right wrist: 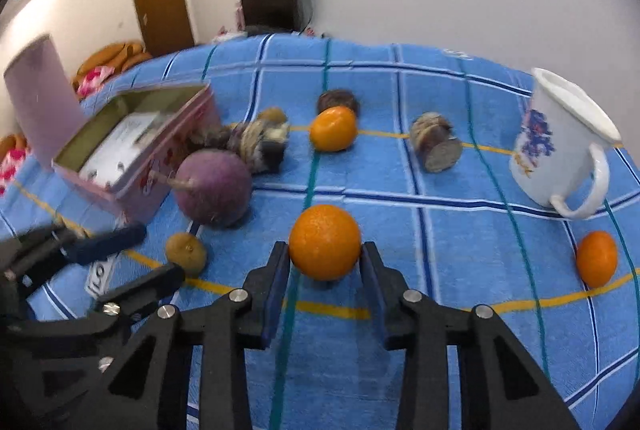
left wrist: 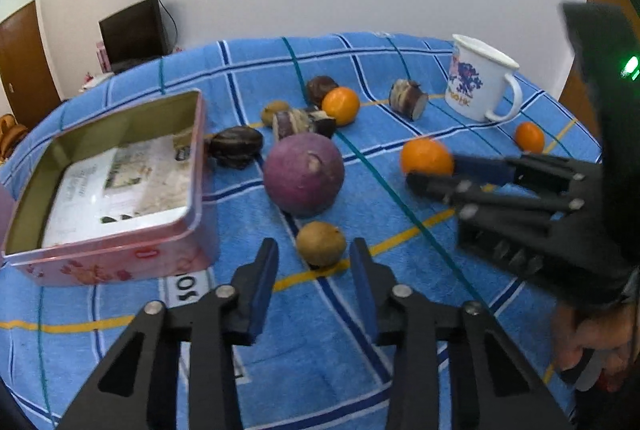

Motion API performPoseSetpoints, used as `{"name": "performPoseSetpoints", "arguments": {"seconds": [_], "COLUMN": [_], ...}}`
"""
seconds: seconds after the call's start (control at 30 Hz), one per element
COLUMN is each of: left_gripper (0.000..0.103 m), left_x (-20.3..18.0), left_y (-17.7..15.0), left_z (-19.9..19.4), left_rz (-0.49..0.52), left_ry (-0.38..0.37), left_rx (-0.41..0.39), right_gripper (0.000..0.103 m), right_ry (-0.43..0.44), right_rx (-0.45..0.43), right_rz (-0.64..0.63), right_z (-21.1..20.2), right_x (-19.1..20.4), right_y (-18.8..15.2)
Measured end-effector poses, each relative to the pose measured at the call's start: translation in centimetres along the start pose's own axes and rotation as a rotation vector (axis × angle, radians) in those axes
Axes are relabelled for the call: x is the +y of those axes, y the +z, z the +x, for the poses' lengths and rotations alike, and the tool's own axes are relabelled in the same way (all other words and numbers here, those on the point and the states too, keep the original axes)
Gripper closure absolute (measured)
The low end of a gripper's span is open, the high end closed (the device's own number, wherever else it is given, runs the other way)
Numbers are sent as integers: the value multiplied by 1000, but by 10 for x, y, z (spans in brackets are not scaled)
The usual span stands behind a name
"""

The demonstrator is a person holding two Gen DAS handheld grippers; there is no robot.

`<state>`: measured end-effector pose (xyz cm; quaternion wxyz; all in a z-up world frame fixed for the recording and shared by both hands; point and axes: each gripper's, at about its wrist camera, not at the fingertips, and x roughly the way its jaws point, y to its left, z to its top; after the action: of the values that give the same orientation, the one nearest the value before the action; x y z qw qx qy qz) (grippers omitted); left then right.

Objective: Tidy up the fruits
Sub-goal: 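Grasp the orange with the right tool while the left tool grasps the small brown kiwi, then carry the orange and kiwi over the tin and release both inside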

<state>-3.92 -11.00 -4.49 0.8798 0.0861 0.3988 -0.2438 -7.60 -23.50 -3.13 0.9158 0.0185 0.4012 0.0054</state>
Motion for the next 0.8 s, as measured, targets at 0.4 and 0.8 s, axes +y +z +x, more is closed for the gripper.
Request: {"name": "performPoseSetpoints", "arguments": {"seconds": [0.4,0.8], "left_gripper": [74,74], "left_x": [-5,10], "left_y": [9,7], "left_z": [21,-47], "left_rz": [-36,-1], "left_ry": [-10,-63], "left_rx": [49,-168], "right_gripper": [65,65], "right_ry": [-8,-56], "right_rx": [-89,-237], "right_rz": [104,151], "right_z": [-16,-38], "right_x": [-21,-32], "right_y": [7,5]}}
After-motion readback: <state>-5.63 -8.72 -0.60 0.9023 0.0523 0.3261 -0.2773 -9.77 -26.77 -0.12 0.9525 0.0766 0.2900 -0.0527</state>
